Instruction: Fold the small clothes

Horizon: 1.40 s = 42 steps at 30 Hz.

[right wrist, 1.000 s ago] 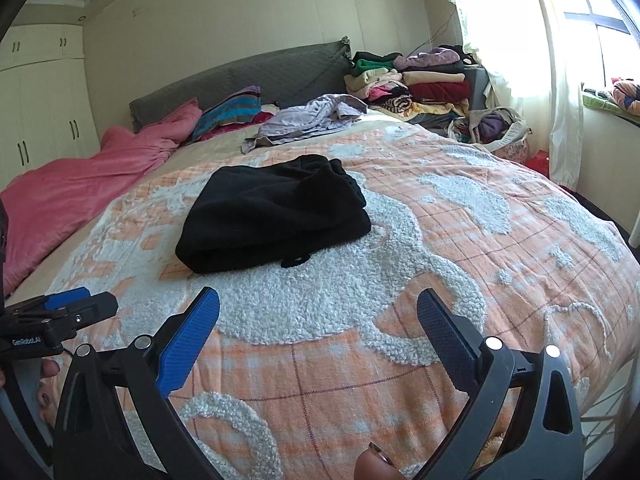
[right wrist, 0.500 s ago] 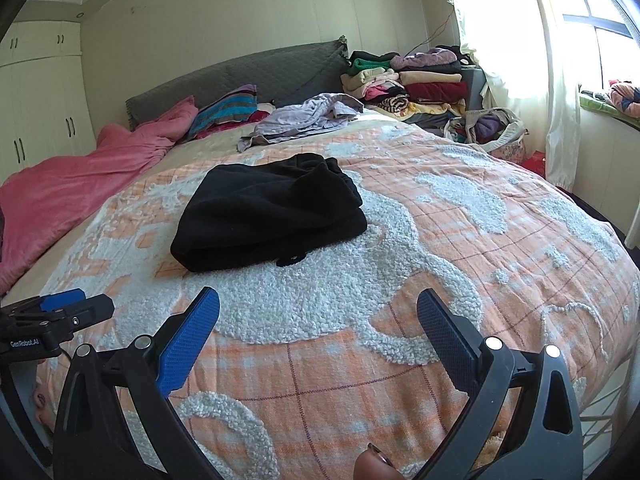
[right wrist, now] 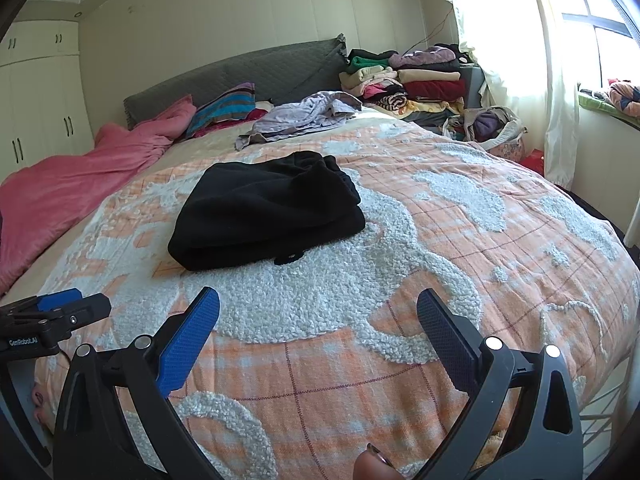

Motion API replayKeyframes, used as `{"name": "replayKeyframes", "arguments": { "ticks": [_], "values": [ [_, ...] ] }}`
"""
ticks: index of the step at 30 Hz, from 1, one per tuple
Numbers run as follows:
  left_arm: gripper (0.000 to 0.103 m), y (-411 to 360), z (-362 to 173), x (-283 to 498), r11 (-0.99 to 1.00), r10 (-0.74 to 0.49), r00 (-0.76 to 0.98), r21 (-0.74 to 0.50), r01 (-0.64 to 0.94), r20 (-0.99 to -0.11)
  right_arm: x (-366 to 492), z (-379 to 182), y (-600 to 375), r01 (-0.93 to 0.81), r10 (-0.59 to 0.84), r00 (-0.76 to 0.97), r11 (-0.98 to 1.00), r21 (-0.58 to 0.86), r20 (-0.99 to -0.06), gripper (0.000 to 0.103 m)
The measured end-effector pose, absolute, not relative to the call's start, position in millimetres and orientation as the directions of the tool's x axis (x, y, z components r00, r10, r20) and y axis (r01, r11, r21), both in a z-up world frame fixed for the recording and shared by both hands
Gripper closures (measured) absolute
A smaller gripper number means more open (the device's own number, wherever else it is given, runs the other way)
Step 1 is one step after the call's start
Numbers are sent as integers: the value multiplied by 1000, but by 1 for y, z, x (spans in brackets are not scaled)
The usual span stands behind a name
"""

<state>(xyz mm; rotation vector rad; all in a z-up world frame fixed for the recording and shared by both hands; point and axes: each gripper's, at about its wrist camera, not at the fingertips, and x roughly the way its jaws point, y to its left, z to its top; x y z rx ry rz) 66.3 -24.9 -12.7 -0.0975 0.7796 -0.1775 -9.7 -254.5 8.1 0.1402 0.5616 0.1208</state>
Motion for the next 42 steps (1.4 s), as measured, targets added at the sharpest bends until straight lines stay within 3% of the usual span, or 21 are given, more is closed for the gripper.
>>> {"name": "replayKeyframes", "arguments": {
  "ticks": [35, 42],
  "values": [
    [9, -26, -12, 68, 985, -172, 685, -143, 99, -708, -8, 6, -255, -61, 142, 838, 984, 169, -526, 4],
    [9, -9, -6, 69, 989, -137, 686, -143, 48, -714, -20, 17, -298, 94, 50, 866, 961, 259, -498, 5]
  ]
}}
